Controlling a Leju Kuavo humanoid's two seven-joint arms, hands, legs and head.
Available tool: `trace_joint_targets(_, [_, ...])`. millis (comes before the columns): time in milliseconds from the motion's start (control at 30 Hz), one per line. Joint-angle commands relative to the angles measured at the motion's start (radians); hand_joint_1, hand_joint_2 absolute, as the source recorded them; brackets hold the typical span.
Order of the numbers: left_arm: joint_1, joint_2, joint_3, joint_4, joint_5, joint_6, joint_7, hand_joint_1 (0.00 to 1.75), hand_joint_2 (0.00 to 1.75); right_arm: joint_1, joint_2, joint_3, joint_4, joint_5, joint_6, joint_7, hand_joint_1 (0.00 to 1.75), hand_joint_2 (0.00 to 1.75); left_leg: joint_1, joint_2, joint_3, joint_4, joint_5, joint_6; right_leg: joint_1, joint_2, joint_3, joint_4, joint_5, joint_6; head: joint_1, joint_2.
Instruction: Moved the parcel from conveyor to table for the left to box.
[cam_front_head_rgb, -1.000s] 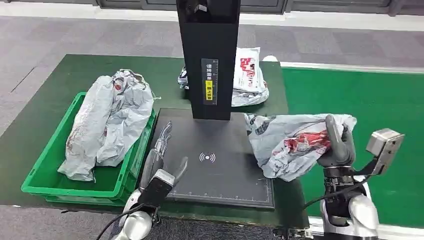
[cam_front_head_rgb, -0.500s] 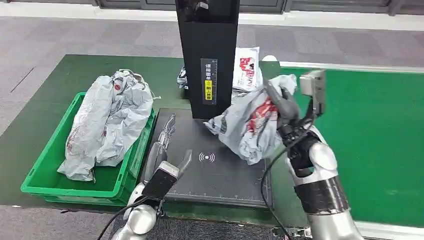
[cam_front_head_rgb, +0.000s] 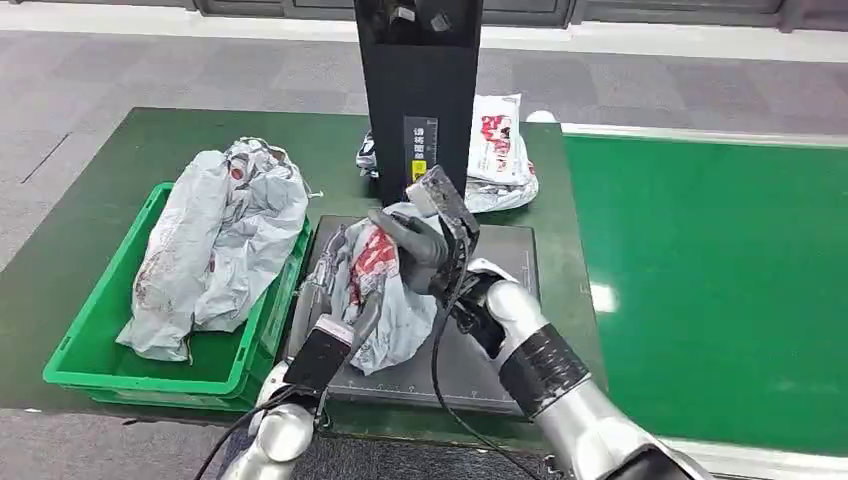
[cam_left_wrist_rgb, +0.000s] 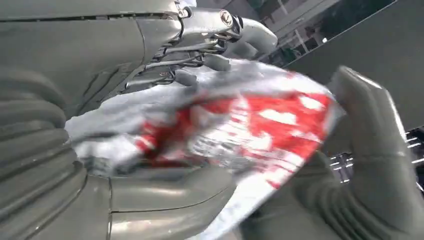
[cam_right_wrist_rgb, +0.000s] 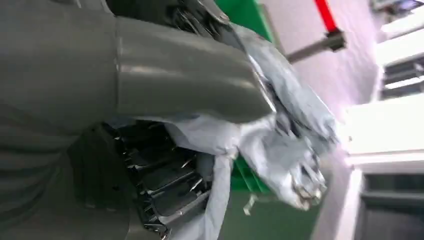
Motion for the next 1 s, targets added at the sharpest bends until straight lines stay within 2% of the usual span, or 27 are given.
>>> trace_joint_targets(33, [-0.030,0.032,0.012,0.070,0.008,0.015,-0.001,0.00,1.75,-0.081,-0.035,0.196,0.138,0.054,0.060,-0.026,0.00,0.00,0.000,0.001,0.002,-0.001,0.000,0.000,0.000,0.002,0.001,-0.001,0.001,0.000,0.000,0.000])
trace_joint_targets(133, [-0.020,0.034,0.015,0.057,0.008,0.019,-0.001,0.00,1.75,-0.094,-0.060,0.242,0.163,0.104,0.060,-0.028,0.00,0.00,0.001,0.000,0.002,-0.002,0.001,0.000,0.001,0.002,0.002,-0.002,0.001,-0.001,0.000,0.000])
trace_joint_targets(233, [-0.023,0.035,0.026,0.044,0.005,0.019,0.014,0.00,1.75,-0.142,-0.093,0.371,0.250,0.296,0.040,-0.005,0.00,0.00,0.000,0.000,0.002,-0.001,0.001,0.000,0.000,0.002,0.002,-0.001,0.001,-0.001,0.000,0.000])
trace_joint_targets(300, [-0.030,0.036,0.036,0.039,0.002,0.010,0.025,0.00,1.75,-0.153,-0.111,0.430,0.314,0.450,-0.036,0.009,0.00,0.00,0.000,0.000,0.002,-0.001,0.000,0.000,0.000,0.001,0.001,-0.001,0.001,-0.001,0.000,0.000])
trace_joint_targets(400, [-0.022,0.034,0.043,0.031,-0.003,0.007,0.029,0.00,1.75,-0.139,-0.120,0.407,0.338,0.512,-0.060,-0.011,0.00,0.00,0.001,-0.002,0.003,-0.002,0.001,0.000,0.001,0.000,0.003,-0.003,0.001,-0.001,0.000,0.000])
trace_joint_targets(467, [-0.014,0.034,0.044,0.025,-0.010,0.000,0.031,0.00,1.75,-0.119,-0.153,0.414,0.306,0.621,-0.121,0.064,0.00,0.00,0.001,-0.002,0.001,-0.001,0.001,0.000,0.001,-0.001,0.002,-0.001,0.001,-0.001,0.000,0.000])
trace_joint_targets(600, [0.003,0.034,0.042,0.012,-0.032,-0.022,0.038,0.00,1.75,0.008,-0.307,0.292,0.067,0.762,-0.142,0.109,0.00,0.00,0.001,-0.006,0.002,-0.002,0.001,0.001,0.001,-0.004,0.004,-0.003,0.001,0.000,0.000,0.000])
trace_joint_targets(700, [0.023,0.035,0.050,-0.017,-0.051,-0.026,0.046,0.00,1.75,0.095,-0.369,0.160,-0.133,0.817,-0.161,0.141,0.00,0.00,0.001,-0.010,0.002,-0.002,0.002,0.001,0.001,-0.008,0.006,-0.006,0.001,0.000,0.000,0.000])
trace_joint_targets(800, [0.067,0.039,0.061,-0.057,-0.072,-0.020,0.053,0.00,1.75,0.213,-0.371,-0.001,-0.343,0.843,-0.221,0.171,0.00,0.00,0.000,-0.008,0.001,0.000,0.001,0.001,0.000,-0.006,0.004,-0.003,0.000,0.000,0.000,0.000])
trace_joint_targets(833, [0.074,0.040,0.062,-0.060,-0.073,-0.020,0.053,0.00,1.75,0.221,-0.373,-0.007,-0.361,0.849,-0.213,0.176,0.00,0.00,0.000,-0.007,0.002,-0.001,0.000,0.001,0.000,-0.005,0.004,-0.004,0.001,0.000,0.000,0.000])
trace_joint_targets(867, [0.092,0.039,0.063,-0.075,-0.089,-0.016,0.052,0.00,1.75,0.283,-0.349,-0.095,-0.457,0.809,-0.249,0.151,0.00,0.00,0.000,-0.006,0.001,0.000,0.000,0.001,-0.001,-0.004,0.003,-0.002,0.000,0.000,0.000,0.000])
trace_joint_targets(1000, [0.110,0.028,0.061,-0.083,-0.123,-0.026,0.049,0.00,1.75,0.364,-0.321,-0.205,-0.602,0.753,-0.281,0.118,0.00,0.00,-0.001,-0.007,-0.001,0.000,0.000,0.002,-0.001,-0.005,0.001,-0.002,0.000,0.000,0.000,0.000])
